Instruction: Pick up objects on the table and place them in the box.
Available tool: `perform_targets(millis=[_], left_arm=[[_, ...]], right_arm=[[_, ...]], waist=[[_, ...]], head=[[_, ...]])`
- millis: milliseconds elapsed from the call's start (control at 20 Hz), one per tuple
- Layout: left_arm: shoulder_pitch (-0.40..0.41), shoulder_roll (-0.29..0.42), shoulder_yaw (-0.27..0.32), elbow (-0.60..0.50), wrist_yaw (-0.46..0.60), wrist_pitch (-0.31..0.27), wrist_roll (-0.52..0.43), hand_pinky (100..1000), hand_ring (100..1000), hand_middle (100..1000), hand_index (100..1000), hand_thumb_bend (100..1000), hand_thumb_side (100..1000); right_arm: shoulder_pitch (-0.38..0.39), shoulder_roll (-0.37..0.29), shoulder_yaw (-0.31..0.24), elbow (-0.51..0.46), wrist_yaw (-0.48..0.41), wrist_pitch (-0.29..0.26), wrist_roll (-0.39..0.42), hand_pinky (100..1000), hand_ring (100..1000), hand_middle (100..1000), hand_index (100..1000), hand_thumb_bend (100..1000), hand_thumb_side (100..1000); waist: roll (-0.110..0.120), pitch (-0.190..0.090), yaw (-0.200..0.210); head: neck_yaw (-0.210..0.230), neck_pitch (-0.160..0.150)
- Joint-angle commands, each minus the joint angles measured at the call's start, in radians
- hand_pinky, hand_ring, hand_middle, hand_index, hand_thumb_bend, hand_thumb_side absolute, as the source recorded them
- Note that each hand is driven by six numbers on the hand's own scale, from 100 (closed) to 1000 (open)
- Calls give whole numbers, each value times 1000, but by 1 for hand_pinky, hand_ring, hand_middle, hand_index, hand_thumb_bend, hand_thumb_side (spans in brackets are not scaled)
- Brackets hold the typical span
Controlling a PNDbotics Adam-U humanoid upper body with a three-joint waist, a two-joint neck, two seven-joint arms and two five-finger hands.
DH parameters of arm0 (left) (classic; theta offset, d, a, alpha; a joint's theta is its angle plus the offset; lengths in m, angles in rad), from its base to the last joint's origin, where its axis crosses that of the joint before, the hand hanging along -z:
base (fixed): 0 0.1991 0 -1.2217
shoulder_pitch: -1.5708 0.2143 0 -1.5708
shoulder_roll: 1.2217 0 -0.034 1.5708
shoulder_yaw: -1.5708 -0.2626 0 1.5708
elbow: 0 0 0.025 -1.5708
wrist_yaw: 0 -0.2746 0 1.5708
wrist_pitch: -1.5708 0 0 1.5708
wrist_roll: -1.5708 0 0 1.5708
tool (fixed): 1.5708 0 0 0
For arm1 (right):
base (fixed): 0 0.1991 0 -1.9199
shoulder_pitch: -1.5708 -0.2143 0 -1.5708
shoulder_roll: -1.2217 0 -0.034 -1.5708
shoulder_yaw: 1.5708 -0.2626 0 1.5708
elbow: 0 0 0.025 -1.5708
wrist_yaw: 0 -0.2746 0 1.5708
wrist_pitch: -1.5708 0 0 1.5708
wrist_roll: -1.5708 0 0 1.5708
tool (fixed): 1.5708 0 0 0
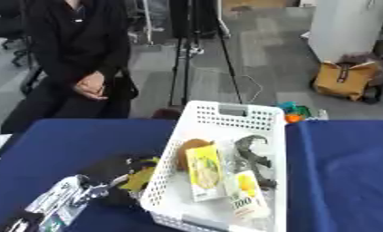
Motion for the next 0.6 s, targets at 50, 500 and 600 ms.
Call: perform_targets(millis=[50, 500, 600], left_arm=[[-21, 21, 4, 10, -20, -17, 17, 1000, 1000, 1000, 1000, 100, 839], [-35, 13, 10, 59, -21, -37, 16, 1000, 1000, 1000, 1000, 100, 889], [-39, 11, 14, 74, -13, -37, 18, 1000, 1000, 1000, 1000, 100, 890]], right_arm=[[-9, -11, -1, -23, -10, -1, 5, 578, 526, 496, 668, 100, 897], [-11, -10, -1, -23, -14, -3, 5, 580, 526, 496, 661, 100, 896], [-11, -9, -1, -23, -14, -3, 4, 580, 526, 496, 660, 100, 896]], waist=[[-2, -17, -1], [-4, -16, -8], [-5, -16, -9]], head=[[5, -16], [10, -27], [12, -30]])
